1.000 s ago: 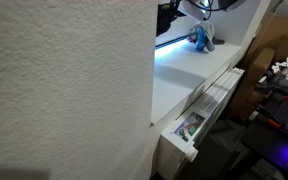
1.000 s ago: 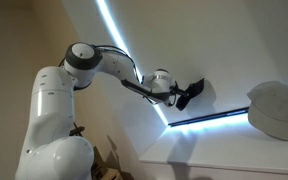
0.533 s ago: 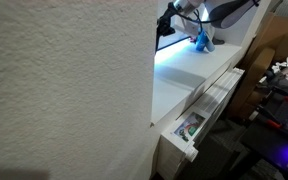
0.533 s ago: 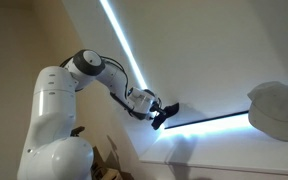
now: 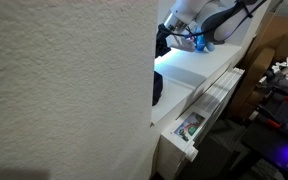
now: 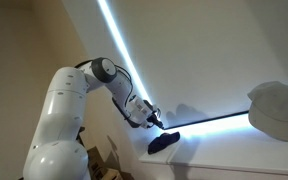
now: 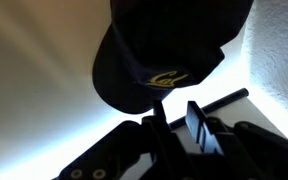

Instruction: Move the black cap to the left

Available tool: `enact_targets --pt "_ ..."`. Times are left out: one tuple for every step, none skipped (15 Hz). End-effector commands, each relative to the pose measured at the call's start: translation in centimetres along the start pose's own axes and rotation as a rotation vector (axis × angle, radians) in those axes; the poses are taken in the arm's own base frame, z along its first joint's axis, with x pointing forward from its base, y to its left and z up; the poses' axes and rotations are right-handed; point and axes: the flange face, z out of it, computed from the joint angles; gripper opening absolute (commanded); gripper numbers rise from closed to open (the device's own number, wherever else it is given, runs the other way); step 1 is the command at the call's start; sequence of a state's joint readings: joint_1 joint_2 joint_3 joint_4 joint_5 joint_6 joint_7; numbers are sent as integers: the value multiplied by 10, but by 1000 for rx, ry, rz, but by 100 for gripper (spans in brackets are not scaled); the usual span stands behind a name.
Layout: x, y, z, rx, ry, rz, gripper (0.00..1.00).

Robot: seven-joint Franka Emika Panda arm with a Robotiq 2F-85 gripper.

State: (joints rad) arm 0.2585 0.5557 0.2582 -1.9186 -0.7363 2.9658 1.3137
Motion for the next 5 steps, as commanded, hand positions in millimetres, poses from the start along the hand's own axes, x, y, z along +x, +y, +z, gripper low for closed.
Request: enact_targets --pt "1 0 0 0 2 1 30" --pt "8 3 -4 -17 33 31 55" --pt "12 12 -4 -44 41 61 56" --pt "5 4 0 -10 14 34 37" --pt "8 8 1 -20 21 49 44"
